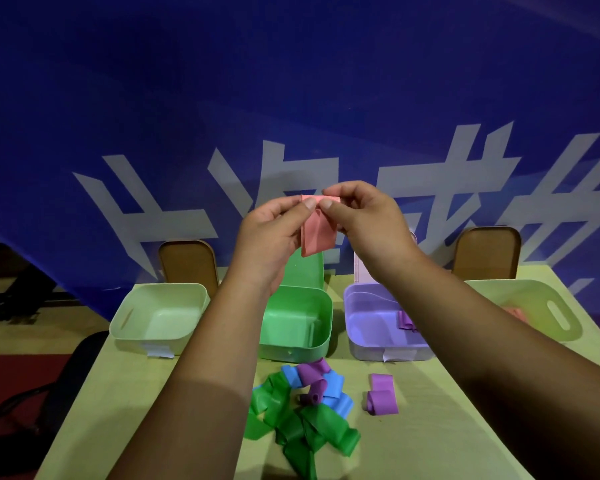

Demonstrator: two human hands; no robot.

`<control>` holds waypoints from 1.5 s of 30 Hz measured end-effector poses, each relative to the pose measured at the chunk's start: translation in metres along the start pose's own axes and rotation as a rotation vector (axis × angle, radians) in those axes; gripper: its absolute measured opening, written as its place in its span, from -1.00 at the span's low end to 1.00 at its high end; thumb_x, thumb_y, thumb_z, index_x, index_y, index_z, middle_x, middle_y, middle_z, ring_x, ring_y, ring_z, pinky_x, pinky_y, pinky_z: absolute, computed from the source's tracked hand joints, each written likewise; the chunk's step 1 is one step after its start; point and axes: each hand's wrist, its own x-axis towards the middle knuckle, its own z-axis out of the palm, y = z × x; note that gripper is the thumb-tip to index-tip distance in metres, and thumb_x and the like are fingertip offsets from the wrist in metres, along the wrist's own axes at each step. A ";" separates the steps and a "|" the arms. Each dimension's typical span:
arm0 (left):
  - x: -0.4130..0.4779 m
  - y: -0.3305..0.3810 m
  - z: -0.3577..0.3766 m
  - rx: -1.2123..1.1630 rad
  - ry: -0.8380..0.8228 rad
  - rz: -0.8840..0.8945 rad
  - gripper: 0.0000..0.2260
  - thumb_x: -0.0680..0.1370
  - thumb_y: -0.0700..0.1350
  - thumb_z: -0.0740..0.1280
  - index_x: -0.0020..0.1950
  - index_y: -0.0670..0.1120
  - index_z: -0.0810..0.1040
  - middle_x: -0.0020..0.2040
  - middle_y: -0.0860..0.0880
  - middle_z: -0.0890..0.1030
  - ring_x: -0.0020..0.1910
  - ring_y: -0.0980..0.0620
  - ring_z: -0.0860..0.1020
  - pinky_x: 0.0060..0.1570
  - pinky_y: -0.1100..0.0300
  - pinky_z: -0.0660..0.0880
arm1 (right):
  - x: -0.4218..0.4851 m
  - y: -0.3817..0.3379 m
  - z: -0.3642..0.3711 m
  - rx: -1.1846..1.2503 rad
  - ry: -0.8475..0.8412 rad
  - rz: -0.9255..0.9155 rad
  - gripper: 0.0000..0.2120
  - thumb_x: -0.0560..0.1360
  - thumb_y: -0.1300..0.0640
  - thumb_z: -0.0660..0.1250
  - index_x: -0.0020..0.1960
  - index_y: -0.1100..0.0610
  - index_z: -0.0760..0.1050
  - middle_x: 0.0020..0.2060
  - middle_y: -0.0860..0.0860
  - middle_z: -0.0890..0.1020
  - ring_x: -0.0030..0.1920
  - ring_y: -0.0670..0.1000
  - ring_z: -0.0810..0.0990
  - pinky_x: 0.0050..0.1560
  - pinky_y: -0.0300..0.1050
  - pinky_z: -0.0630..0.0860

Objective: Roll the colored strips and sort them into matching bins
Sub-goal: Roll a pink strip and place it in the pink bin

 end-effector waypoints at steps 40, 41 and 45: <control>-0.021 0.004 -0.004 -0.181 0.003 -0.073 -0.82 0.68 -0.29 0.35 0.26 -0.23 0.66 0.18 -0.29 0.73 0.17 -0.18 0.75 0.12 0.08 0.67 | -0.023 -0.001 0.007 0.043 0.022 0.051 -0.86 0.54 0.10 0.56 0.09 0.01 0.70 -0.03 0.00 0.77 0.07 0.06 0.76 0.23 0.18 0.69; -0.020 0.004 -0.005 -0.198 0.004 -0.078 -0.82 0.68 -0.27 0.35 0.26 -0.23 0.66 0.18 -0.29 0.73 0.17 -0.17 0.75 0.13 0.08 0.67 | -0.023 -0.001 0.007 0.037 0.024 0.053 -0.86 0.54 0.11 0.56 0.09 0.01 0.70 -0.02 -0.01 0.77 0.07 0.05 0.76 0.24 0.17 0.69; -0.020 0.006 -0.006 -0.258 -0.019 -0.067 -0.76 0.66 -0.28 0.38 0.33 -0.29 0.61 0.11 -0.27 0.74 0.08 -0.11 0.76 0.14 0.09 0.65 | -0.025 0.000 0.008 0.036 0.020 0.060 -0.85 0.53 0.14 0.57 0.08 0.05 0.69 -0.03 -0.02 0.77 0.06 0.02 0.76 0.24 0.10 0.69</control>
